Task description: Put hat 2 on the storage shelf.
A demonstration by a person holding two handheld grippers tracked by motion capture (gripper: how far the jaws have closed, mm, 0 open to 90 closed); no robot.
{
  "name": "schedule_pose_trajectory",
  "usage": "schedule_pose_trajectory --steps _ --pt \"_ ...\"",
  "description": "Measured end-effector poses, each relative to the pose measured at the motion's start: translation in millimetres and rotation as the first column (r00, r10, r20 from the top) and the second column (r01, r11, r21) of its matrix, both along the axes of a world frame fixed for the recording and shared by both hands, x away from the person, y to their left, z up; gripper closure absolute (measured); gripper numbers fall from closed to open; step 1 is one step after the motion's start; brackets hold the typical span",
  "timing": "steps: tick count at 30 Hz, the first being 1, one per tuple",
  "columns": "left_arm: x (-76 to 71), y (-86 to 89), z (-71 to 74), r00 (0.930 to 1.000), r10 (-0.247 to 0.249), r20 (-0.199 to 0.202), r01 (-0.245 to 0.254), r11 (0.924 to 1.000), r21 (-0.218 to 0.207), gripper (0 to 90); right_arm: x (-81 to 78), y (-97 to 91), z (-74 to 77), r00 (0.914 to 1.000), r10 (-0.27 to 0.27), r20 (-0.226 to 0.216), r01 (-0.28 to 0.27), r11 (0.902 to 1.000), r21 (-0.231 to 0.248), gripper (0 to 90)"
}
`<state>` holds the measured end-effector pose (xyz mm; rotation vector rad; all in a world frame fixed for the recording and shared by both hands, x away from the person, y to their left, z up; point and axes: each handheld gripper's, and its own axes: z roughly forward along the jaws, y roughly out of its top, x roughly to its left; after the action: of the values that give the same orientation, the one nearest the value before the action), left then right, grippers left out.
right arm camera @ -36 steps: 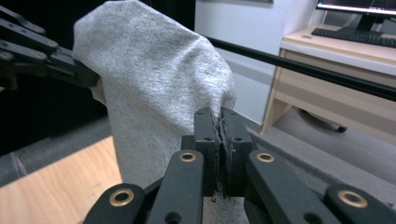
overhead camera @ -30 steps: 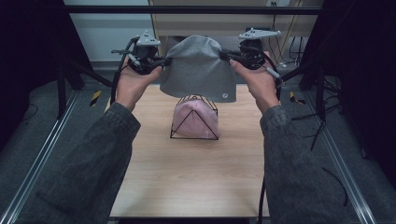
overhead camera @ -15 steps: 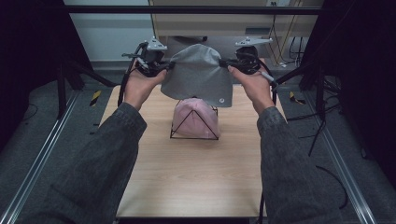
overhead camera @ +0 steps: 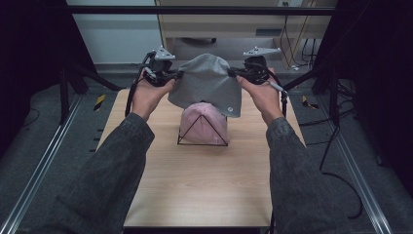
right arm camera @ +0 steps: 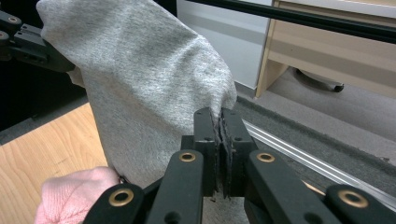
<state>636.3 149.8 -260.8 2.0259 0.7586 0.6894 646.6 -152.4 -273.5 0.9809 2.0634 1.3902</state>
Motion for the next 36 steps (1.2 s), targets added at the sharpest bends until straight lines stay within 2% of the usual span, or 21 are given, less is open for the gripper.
schedule_pose_trajectory --steps 3,6,10,11,14,15,19,28,36 --pt "-0.6 -0.2 -2.0 1.0 0.001 0.0 -0.001 0.9999 -0.012 88.0 -0.1 -0.6 -1.2 1.0 0.005 -0.002 -0.005 1.0 -0.003 86.9" --pt "-0.2 0.7 -5.2 0.9999 0.001 -0.01 -0.001 1.0 0.003 88.0 0.3 0.4 -3.1 1.0 0.004 -0.003 -0.004 0.9999 -0.012 86.9" --pt "0.7 0.8 -10.1 0.9998 0.003 -0.019 -0.003 1.0 -0.006 88.0 1.7 2.6 -6.5 1.0 0.0 -0.008 0.0 0.9997 -0.026 86.9" --pt "1.2 1.7 -10.8 0.9997 0.0 -0.023 0.0 0.9999 0.012 88.0 1.9 3.1 -7.7 0.9999 0.0 -0.01 0.0 0.9996 -0.027 87.0" --pt "2.6 0.4 -15.6 0.9996 0.005 -0.029 -0.006 1.0 -0.007 88.0 2.4 4.0 -11.9 0.9998 -0.005 -0.02 0.004 0.9994 -0.034 87.0" --pt "3.3 0.5 -16.7 0.9994 0.002 -0.033 -0.002 1.0 0.002 88.0 2.8 3.7 -13.2 0.9999 -0.003 -0.017 0.002 0.9993 -0.038 86.9" --pt "4.5 -1.3 -23.7 0.9992 0.001 -0.039 -0.002 1.0 -0.008 88.0 2.9 2.7 -19.7 0.9996 -0.009 -0.027 0.008 0.9992 -0.038 86.9" --pt "3.9 -0.9 -40.0 0.998 -0.001 -0.064 0.001 0.9999 0.01 88.0 3.3 3.8 -40.0 0.9983 -0.013 -0.056 0.01 0.9982 -0.06 87.0" --pt "-1.2 3.4 -53.6 0.9966 0.009 -0.082 -0.006 0.9995 0.03 88.0 0.5 8.5 -50.1 0.9974 -0.002 -0.072 -0.003 0.9972 -0.075 86.9"
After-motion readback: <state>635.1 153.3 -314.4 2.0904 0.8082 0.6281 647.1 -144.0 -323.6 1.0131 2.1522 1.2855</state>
